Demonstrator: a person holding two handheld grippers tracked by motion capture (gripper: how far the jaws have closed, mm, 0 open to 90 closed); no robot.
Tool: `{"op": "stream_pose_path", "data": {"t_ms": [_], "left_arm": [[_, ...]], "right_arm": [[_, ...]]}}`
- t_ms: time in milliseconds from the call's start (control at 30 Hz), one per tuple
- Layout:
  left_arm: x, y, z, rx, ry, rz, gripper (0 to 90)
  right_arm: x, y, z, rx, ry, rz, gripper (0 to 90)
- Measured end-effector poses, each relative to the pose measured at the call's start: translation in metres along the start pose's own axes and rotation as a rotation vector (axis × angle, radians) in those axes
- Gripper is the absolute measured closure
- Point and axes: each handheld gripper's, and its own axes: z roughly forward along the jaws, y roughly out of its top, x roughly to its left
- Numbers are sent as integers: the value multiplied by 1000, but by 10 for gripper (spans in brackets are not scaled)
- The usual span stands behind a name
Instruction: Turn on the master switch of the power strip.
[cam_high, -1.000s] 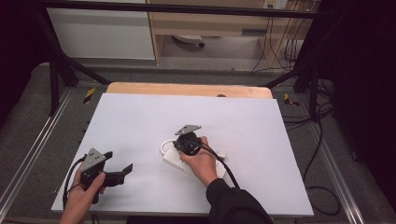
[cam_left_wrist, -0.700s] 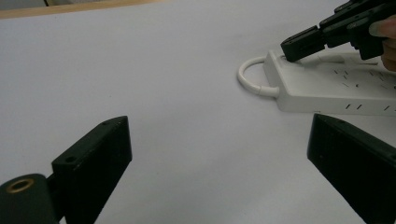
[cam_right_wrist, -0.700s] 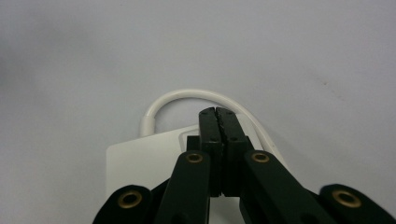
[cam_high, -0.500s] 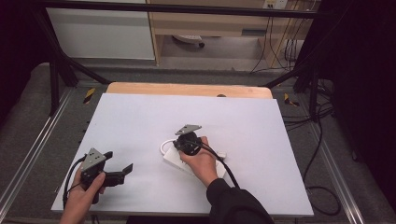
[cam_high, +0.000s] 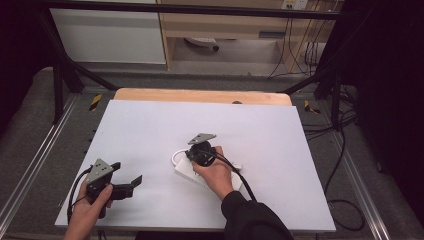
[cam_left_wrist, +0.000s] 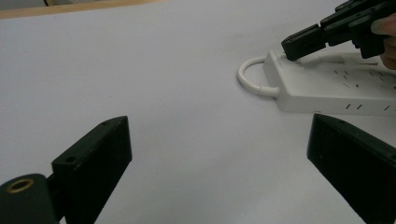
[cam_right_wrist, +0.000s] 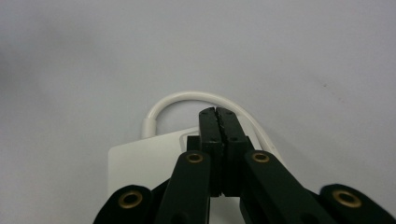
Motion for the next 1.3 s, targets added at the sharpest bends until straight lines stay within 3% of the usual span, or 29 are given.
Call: {"op": "stream_pose_path", "data": {"t_ms": [733, 867, 1300], "left_arm": [[1, -1, 0, 8, -2, -17, 65], [2, -1, 0, 10, -3, -32, 65], [3, -1, 0, 4, 4, -23, 70]], "right_arm": [[1, 1, -4, -15, 22, 7, 900], [1, 4, -9, -28, 25, 10, 900], [-16, 12, -32, -114, 24, 72, 900]]}}
